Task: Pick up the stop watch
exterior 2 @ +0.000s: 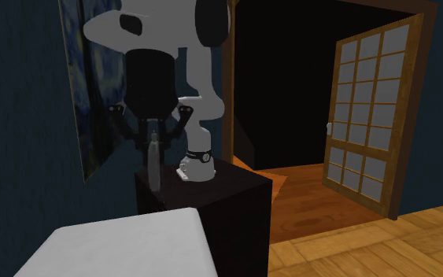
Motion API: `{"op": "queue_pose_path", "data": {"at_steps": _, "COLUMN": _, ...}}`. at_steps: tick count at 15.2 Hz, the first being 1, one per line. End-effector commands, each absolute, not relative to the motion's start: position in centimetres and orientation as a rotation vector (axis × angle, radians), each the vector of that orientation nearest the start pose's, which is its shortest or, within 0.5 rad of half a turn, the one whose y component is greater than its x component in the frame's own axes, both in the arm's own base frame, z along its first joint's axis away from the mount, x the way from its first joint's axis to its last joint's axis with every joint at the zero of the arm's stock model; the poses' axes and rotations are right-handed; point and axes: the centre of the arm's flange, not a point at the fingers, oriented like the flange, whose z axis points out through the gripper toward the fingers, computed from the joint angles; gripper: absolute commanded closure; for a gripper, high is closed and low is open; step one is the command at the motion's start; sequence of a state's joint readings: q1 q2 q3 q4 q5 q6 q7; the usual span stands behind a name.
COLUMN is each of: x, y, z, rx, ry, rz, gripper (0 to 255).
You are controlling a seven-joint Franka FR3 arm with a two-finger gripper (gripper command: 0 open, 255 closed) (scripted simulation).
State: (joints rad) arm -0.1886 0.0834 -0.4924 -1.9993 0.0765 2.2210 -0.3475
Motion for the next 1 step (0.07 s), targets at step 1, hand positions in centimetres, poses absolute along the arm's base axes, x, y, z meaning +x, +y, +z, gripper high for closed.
{"op": "queue_pose_path", "data": {"at_steps": 1, "x": 45.87, "y": -36.24, "z": 44.01, "rx": -3.13, "ry": 0.587, "rz": -0.226, "gripper": 255}}
